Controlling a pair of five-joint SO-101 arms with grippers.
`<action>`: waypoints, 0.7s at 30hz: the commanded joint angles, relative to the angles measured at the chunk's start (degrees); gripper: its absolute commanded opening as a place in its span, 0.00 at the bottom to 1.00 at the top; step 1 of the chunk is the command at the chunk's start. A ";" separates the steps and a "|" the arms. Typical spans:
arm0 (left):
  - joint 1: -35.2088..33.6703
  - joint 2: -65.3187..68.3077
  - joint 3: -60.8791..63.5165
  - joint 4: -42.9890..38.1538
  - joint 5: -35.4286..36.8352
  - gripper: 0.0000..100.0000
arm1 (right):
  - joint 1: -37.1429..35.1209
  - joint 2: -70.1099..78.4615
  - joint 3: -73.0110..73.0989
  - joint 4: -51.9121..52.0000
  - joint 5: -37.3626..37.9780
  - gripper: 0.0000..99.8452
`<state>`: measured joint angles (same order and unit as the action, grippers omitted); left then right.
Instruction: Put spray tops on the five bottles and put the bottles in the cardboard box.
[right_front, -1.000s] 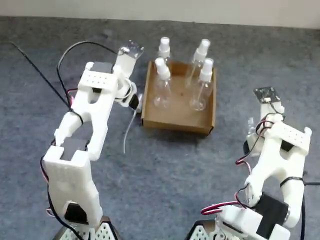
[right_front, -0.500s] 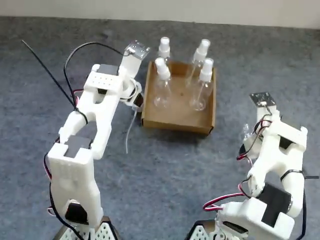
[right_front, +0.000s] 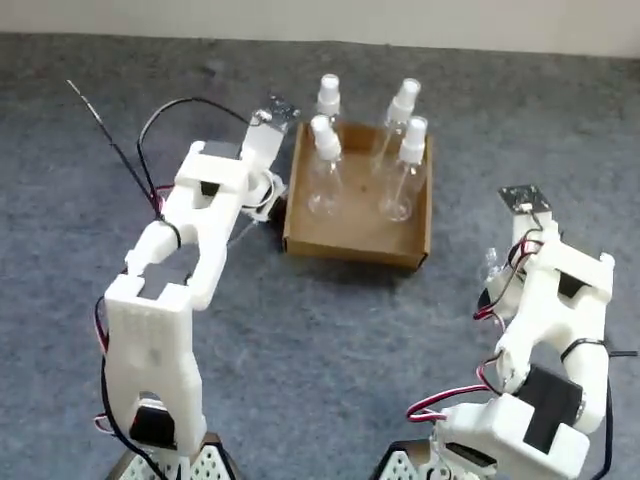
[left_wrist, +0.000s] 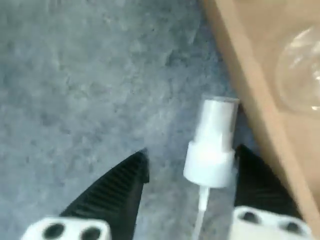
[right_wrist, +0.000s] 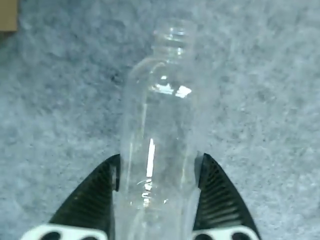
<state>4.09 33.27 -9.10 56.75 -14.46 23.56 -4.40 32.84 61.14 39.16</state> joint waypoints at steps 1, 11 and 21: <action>-1.89 0.13 -1.01 -0.79 -0.70 0.19 | -0.40 -0.31 -0.13 -0.92 0.79 0.00; -6.20 0.04 -1.01 2.46 -5.19 0.00 | -0.40 -0.22 -0.13 -0.92 0.79 0.00; -11.82 -16.75 10.95 22.33 -1.14 0.00 | -0.57 -0.48 -0.13 -0.84 0.79 0.00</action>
<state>-5.41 26.68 -4.88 73.27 -17.71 23.56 -4.40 32.84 61.14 39.16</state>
